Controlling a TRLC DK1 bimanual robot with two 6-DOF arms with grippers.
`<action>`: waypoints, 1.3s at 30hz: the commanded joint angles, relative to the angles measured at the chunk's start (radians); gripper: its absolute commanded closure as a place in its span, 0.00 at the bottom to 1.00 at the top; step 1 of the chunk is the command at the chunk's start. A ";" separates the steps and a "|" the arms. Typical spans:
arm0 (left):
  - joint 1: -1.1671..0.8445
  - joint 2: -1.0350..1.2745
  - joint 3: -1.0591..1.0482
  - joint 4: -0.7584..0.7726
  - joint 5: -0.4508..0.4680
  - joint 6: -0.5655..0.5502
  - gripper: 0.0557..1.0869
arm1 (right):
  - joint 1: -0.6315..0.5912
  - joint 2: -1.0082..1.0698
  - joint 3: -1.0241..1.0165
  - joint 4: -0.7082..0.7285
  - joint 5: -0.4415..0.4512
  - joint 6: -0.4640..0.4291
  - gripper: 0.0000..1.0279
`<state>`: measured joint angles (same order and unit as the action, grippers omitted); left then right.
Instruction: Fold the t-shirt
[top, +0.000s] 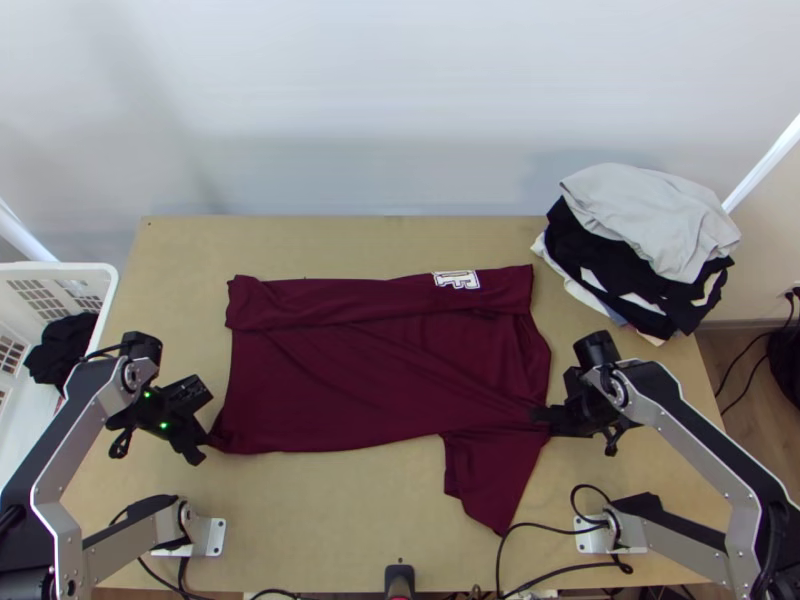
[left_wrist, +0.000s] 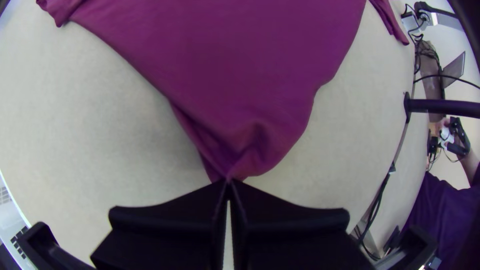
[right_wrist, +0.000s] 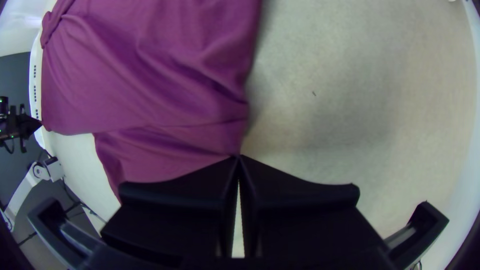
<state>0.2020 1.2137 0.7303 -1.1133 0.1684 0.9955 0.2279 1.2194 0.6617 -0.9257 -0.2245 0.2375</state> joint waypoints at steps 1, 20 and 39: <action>0.022 -0.026 -0.019 -0.029 -0.026 0.057 0.96 | -0.009 -0.018 -0.008 -0.013 0.017 -0.021 0.97; -0.069 -0.201 0.098 -0.131 0.028 -0.024 0.96 | 0.125 -0.092 0.237 -0.150 0.016 0.049 0.97; -0.015 0.063 0.256 0.145 0.071 -0.192 0.96 | 0.027 0.121 0.457 -0.127 0.019 -0.021 0.97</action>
<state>0.1776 1.2293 0.9375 -0.9833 0.2256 0.8345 0.2695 1.3006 1.0645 -1.0557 -0.2161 0.2340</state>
